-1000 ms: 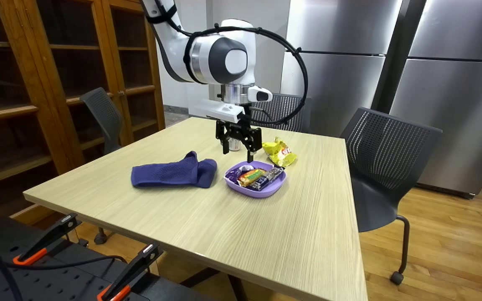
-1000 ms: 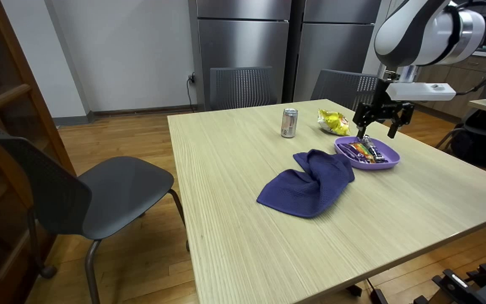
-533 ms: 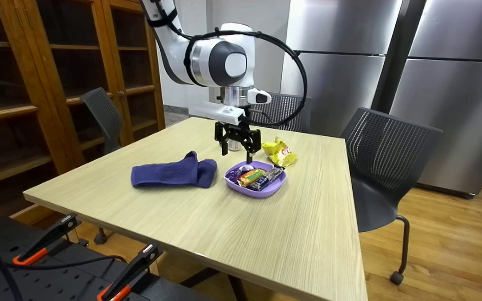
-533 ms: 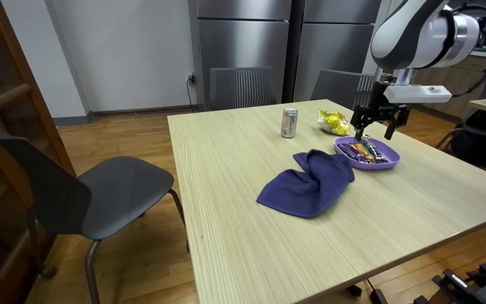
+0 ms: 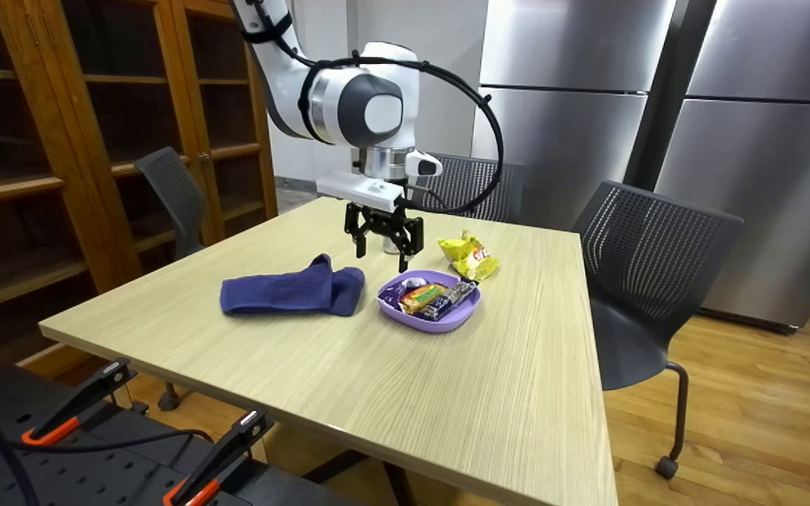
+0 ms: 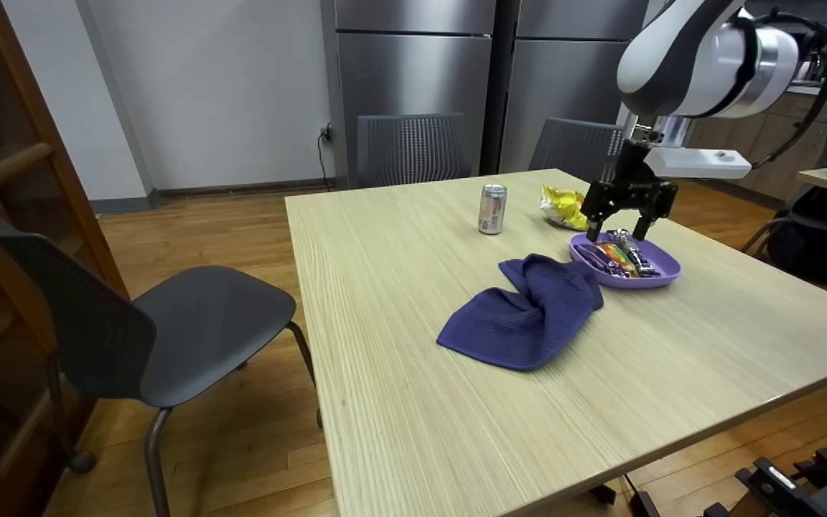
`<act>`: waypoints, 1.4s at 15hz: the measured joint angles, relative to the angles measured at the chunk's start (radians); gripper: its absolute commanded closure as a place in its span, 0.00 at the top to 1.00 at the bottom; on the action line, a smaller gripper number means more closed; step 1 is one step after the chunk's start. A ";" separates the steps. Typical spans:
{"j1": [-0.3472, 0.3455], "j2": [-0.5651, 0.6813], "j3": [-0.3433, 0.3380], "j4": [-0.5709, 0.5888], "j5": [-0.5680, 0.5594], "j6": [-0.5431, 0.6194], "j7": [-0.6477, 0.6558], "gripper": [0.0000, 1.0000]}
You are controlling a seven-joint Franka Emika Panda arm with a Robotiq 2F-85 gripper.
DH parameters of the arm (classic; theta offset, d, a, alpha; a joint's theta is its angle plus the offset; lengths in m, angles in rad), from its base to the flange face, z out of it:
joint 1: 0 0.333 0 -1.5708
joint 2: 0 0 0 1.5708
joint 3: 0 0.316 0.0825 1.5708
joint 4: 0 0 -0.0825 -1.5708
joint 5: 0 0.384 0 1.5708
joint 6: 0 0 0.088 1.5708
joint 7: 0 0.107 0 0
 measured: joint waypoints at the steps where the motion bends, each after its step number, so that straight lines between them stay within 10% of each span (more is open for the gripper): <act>1: -0.012 -0.001 0.017 -0.001 0.021 0.000 -0.028 1.00; 21: -0.127 -0.091 0.168 -0.157 0.328 -0.085 -0.519 1.00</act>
